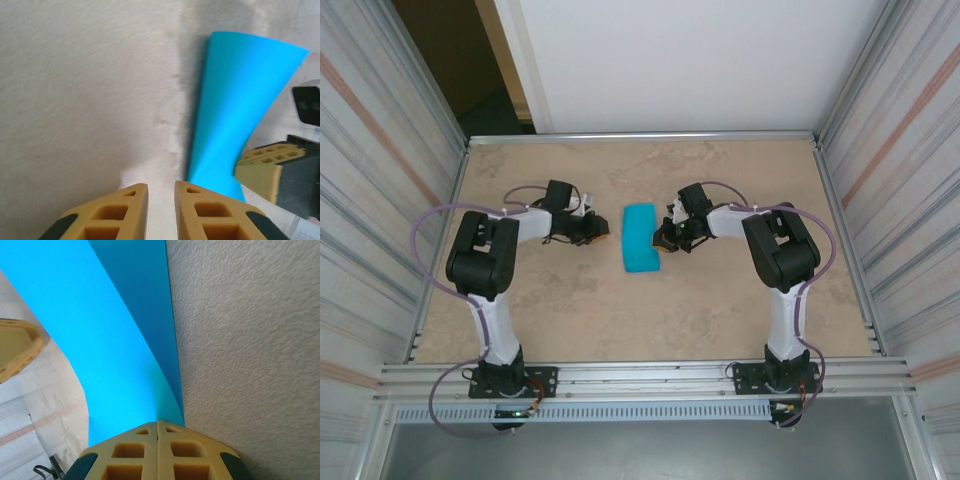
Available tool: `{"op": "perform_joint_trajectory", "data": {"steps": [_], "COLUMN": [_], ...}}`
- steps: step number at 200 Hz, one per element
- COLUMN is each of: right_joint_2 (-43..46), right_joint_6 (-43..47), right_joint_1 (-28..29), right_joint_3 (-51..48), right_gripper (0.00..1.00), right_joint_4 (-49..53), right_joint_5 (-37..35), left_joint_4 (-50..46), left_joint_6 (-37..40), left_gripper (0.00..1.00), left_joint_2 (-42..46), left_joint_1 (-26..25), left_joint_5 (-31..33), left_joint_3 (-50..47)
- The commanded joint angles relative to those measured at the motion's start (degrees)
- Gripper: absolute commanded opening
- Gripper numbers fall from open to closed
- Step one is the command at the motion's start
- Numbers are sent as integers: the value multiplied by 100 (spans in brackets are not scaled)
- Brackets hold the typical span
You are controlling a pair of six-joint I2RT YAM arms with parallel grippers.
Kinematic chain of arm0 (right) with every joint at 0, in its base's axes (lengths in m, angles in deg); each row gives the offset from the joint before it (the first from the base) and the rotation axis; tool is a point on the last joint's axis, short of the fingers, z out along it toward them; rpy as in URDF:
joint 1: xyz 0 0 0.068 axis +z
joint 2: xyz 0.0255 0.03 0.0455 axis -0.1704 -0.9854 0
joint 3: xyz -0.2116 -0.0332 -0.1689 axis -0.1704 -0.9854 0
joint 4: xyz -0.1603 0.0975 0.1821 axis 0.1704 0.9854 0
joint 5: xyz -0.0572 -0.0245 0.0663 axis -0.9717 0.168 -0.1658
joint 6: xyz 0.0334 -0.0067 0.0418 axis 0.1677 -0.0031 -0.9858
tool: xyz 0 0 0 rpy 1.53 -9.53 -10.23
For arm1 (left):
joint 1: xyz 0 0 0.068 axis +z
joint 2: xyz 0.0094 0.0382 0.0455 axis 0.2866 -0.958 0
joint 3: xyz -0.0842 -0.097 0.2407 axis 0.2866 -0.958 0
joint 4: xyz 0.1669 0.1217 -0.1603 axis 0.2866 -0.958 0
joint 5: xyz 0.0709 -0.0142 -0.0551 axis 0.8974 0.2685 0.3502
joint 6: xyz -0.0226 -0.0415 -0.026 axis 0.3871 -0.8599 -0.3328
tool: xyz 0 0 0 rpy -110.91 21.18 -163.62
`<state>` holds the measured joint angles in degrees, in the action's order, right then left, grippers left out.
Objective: Fold a paper plane with a square sheet of paper (pick it up from the middle)
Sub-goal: First fold the square sheet of paper in half at the center of the table.
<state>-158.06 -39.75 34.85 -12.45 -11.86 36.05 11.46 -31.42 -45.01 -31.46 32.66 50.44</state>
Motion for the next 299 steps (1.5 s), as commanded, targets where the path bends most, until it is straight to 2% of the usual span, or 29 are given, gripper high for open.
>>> {"op": "perform_joint_trajectory", "data": {"steps": [1,46,77,125,159,182,198,222,240,262,299], "right_joint_2": [-982,-1000,-993,-1033,-1023,-1027,-1024,-1020,-1029,-1054,-1058], "right_joint_6": [202,214,304,439,514,514,505,505,505,498,511], "right_joint_1": [-115,-122,-107,-121,-156,-156,-155,-152,-144,-143,-145], "right_joint_3": [-539,-539,-530,-570,-574,-548,-551,-564,-572,-574,-573], "right_gripper": [0,0,0,0,0,0,0,0,0,0,0], "right_joint_4": [1546,1529,1544,1599,1660,1655,1645,1643,1636,1628,1625], "right_joint_5": [-1844,-1836,-1812,-1920,-2037,-1993,-1974,-1956,-1957,-1949,-1957], "left_joint_4": [510,1206,927,71,-180,-471,-514,-31,311,591,508], "left_joint_6": [10,-561,-311,105,149,333,398,238,57,-93,-223], "left_gripper": [22,22,23,23,23,23,23,23,23,22,22], "left_joint_2": [464,-393,-788,-976,-1075,-967,-593,-236,-91,-196,-650], "left_joint_1": [-495,-1086,-1096,-576,15,125,56,-208,-466,-713,-900], "left_joint_5": [-159,-331,-335,216,189,331,250,-89,-48,-117,-47], "left_joint_3": [-129,261,576,752,804,971,1026,842,662,600,807]}}
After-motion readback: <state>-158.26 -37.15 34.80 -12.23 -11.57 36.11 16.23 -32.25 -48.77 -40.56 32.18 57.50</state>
